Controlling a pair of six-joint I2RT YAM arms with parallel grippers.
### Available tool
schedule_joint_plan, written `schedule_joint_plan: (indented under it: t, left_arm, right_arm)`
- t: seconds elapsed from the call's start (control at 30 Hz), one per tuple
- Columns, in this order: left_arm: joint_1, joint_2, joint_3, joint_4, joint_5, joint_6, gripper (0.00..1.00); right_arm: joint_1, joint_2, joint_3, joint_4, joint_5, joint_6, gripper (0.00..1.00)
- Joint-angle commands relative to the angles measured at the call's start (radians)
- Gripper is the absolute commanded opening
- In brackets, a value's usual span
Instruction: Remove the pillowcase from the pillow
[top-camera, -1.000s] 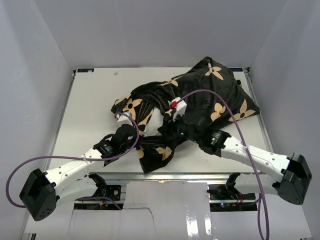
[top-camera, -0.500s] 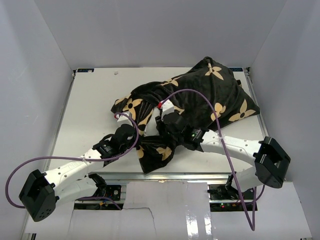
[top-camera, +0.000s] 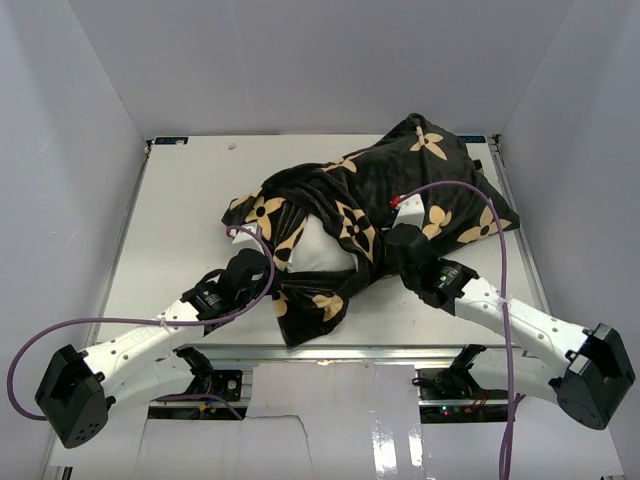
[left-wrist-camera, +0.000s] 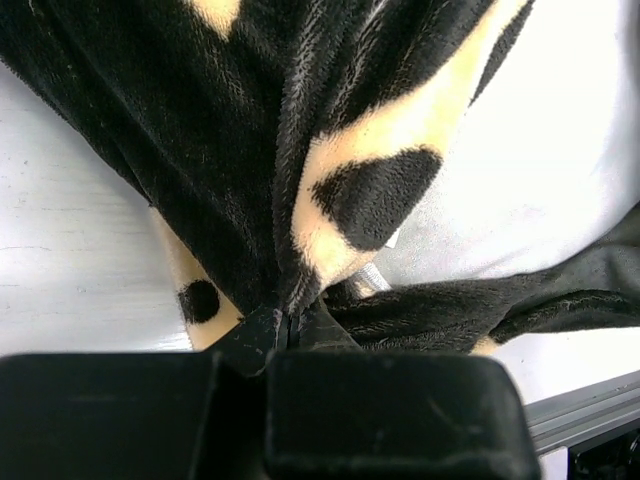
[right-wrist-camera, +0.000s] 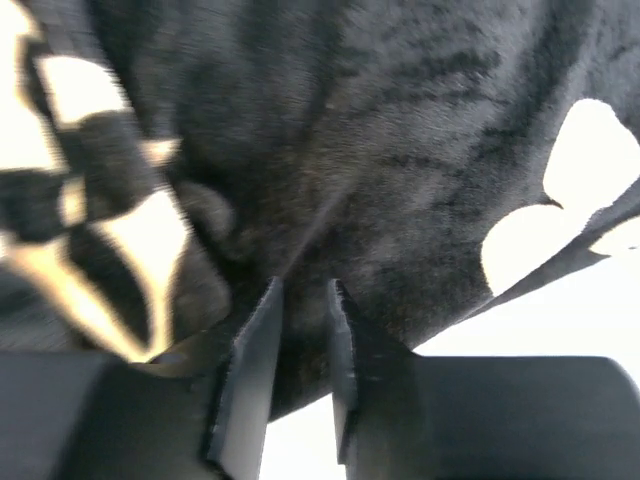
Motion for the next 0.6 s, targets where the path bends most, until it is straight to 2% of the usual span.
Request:
schedule_joint_plan:
  t: [0.0,0.07,0.17,0.3,0.47,0.57]
  left_arm:
    - [0.004,-0.021,0.0,-0.027,0.007,0.009,0.0]
    - [0.004,-0.023,-0.002,-0.021,0.016,0.009,0.0]
    - [0.005,-0.026,-0.008,-0.013,0.021,0.009,0.0]
    - [0.004,-0.023,-0.016,-0.004,0.024,0.003,0.0]
    - [0.004,-0.015,-0.022,0.008,0.041,0.0,0.0]
    - [0.004,-0.021,-0.029,0.001,0.03,0.0,0.0]
  right_arm:
    - [0.017,-0.065,0.044,-0.021,-0.071,0.021,0.32]
    - [0.05,-0.097,0.066,-0.041,-0.113,0.022,0.39]
    - [0.12,-0.129,0.104,-0.032,-0.166,0.0,0.4]
    - [0.182,-0.088,0.112,0.101,-0.453,-0.068,0.41]
    - [0.228,0.141,0.226,0.118,-0.437,-0.123,0.5]
    - [0.229,0.252,0.289,0.158,-0.352,-0.152,0.62]
